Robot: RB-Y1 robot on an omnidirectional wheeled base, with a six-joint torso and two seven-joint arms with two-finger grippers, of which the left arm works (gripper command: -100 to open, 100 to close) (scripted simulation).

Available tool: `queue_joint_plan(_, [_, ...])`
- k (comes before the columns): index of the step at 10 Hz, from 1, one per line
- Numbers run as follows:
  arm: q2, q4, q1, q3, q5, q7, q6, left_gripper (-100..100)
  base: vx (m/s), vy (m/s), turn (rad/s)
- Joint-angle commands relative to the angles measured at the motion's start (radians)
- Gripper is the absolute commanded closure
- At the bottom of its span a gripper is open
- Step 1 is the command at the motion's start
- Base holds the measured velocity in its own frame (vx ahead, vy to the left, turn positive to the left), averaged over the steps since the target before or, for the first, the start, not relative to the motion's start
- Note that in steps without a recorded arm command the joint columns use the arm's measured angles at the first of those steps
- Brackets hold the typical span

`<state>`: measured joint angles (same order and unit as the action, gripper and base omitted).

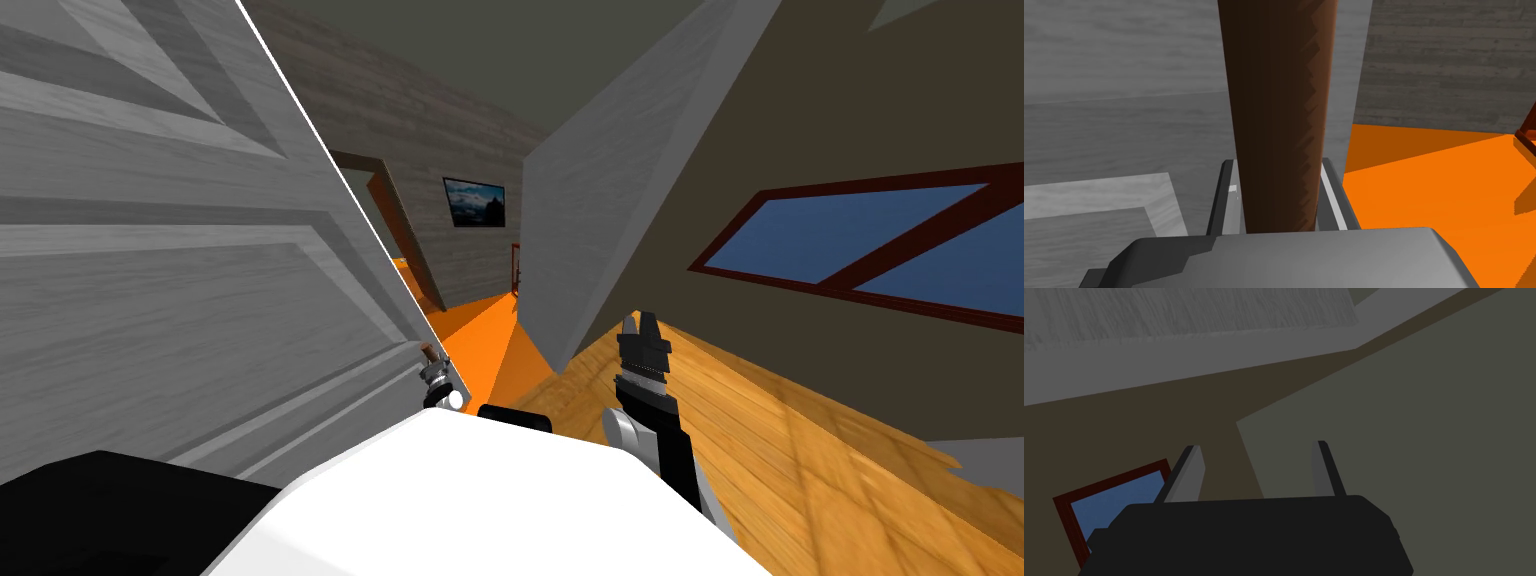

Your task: Push the door open

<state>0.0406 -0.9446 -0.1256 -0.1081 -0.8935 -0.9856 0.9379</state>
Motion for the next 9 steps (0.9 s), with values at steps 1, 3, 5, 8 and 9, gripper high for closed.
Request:
queue_joint_plan(1, [0.003,-0.004,-0.016,-0.034,-0.018,0.006,0.023,100,0.111,0.041,-0.110])
queue_joint_plan(3, [0.002,-0.009,-0.023,-0.047,-0.027,0.009,0.026,100,0.069,0.036,-0.023])
queue_joint_plan(5, [0.000,-0.021,-0.036,-0.071,-0.045,0.014,0.031,100,0.083,0.032,-0.076])
queue_joint_plan(8, [-0.005,-0.037,-0.055,-0.106,-0.070,0.022,0.038,100,0.095,0.038,-0.067])
queue_joint_plan(9, [-0.007,-0.042,-0.061,-0.117,-0.078,0.025,0.040,100,0.088,0.061,-0.059])
